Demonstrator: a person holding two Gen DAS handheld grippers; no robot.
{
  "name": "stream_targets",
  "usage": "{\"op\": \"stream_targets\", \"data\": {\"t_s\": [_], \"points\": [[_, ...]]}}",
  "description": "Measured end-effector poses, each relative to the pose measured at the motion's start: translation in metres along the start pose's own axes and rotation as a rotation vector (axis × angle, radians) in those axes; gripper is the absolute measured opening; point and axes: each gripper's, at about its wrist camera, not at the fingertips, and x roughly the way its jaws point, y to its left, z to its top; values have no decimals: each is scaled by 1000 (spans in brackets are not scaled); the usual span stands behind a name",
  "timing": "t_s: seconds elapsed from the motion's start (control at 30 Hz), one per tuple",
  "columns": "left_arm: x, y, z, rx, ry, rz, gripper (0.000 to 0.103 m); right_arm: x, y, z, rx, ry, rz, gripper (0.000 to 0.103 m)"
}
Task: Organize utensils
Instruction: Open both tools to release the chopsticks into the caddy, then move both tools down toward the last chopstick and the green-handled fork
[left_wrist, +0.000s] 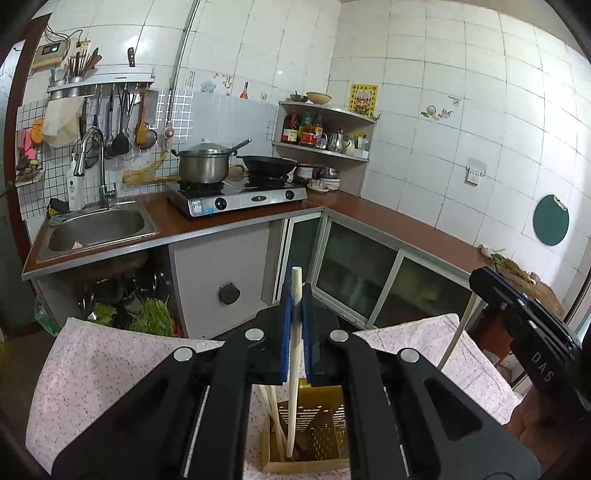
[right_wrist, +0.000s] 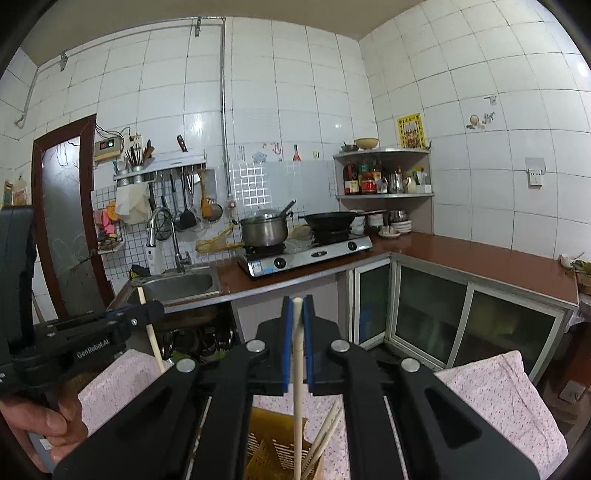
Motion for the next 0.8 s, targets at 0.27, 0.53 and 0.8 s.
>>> {"op": "stream_targets", "data": {"t_s": [0.27, 0.53, 0.8], "points": [[13, 7, -14, 6, 53, 17, 7, 12, -12, -16, 32, 56, -24, 7], [12, 36, -26, -20, 70, 116, 42, -8, -35, -11, 41, 29, -67, 7], [-23, 70, -66, -31, 93, 182, 46, -46, -84, -46, 16, 114, -155, 7]]}}
